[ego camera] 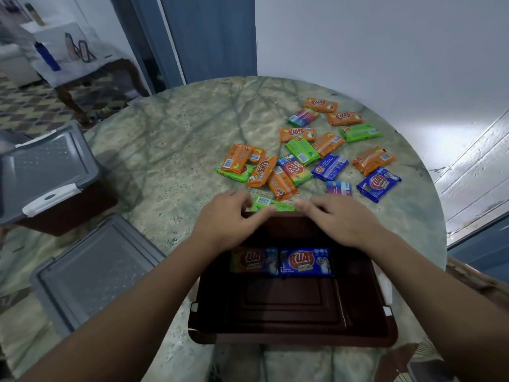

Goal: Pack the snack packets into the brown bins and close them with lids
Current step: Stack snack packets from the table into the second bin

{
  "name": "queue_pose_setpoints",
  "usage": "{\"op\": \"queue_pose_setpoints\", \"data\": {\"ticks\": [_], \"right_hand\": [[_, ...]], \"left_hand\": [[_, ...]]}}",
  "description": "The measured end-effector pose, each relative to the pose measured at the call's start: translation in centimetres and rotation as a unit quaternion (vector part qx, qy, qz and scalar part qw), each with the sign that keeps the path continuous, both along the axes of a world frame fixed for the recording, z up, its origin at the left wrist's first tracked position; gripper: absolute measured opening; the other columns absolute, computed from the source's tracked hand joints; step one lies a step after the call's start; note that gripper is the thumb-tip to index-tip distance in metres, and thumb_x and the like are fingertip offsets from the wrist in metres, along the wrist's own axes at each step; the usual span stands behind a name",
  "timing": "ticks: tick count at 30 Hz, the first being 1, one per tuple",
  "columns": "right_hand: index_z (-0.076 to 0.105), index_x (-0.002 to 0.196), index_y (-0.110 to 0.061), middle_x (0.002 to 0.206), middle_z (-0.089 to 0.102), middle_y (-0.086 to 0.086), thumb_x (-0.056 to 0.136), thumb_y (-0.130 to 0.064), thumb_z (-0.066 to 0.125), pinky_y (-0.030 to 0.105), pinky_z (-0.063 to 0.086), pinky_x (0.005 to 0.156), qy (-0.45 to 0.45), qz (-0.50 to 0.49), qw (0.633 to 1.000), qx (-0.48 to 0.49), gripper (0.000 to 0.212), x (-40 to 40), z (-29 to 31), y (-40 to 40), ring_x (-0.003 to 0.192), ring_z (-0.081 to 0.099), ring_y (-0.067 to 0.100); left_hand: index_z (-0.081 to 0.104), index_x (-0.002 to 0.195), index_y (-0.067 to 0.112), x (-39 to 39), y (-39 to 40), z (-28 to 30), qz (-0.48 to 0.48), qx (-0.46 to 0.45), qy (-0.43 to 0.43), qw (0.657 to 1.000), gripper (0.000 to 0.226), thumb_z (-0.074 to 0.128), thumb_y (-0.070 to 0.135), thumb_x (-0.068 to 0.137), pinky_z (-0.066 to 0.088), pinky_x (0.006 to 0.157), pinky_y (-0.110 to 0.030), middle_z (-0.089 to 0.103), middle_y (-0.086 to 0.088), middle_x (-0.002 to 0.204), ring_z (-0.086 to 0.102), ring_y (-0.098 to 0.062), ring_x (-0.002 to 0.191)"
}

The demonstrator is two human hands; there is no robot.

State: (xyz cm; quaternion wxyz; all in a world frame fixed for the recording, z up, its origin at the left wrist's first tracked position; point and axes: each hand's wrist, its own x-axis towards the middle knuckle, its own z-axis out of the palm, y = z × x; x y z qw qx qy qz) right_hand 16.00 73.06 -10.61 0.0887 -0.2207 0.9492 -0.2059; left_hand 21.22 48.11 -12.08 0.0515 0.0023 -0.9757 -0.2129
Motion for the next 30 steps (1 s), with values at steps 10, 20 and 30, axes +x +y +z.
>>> {"op": "queue_pose_setpoints", "data": {"ticks": [10,20,30], "right_hand": [[0.071,0.105,-0.029,0.102,0.065,-0.007,0.084,-0.058,0.075,0.035,0.052,0.084,-0.104,0.004,0.994,0.046,0.035,-8.1,-0.6,-5.7,0.099,0.061,0.016],[0.052,0.137,-0.020,0.132,0.060,0.009,0.082,-0.049,0.079,0.041,0.053,0.095,-0.107,0.072,0.963,0.237,0.068,-9.4,-4.3,-8.7,0.120,0.059,0.030],[0.048,0.135,-0.020,0.130,0.058,0.009,0.082,-0.035,0.079,0.048,0.055,0.095,-0.088,0.126,0.949,0.274,0.063,-9.4,-5.1,-9.6,0.117,0.060,0.031]], "left_hand": [[0.061,0.101,0.020,-10.7,0.2,2.0,0.033,0.003,-0.095,0.995,0.036,0.066,0.053,0.091,0.046,0.072,-0.036,0.062,0.001,0.098,0.059,-0.019,0.092],[0.047,0.136,0.012,-16.3,1.3,-3.0,0.035,-0.059,-0.167,0.983,0.060,0.067,0.043,0.090,0.050,0.091,-0.044,0.056,-0.017,0.130,0.057,-0.035,0.116],[0.047,0.132,0.010,-16.8,1.8,-4.8,0.069,-0.091,-0.173,0.978,0.045,0.061,0.032,0.095,0.049,0.093,-0.046,0.047,-0.019,0.134,0.053,-0.036,0.119]]}}
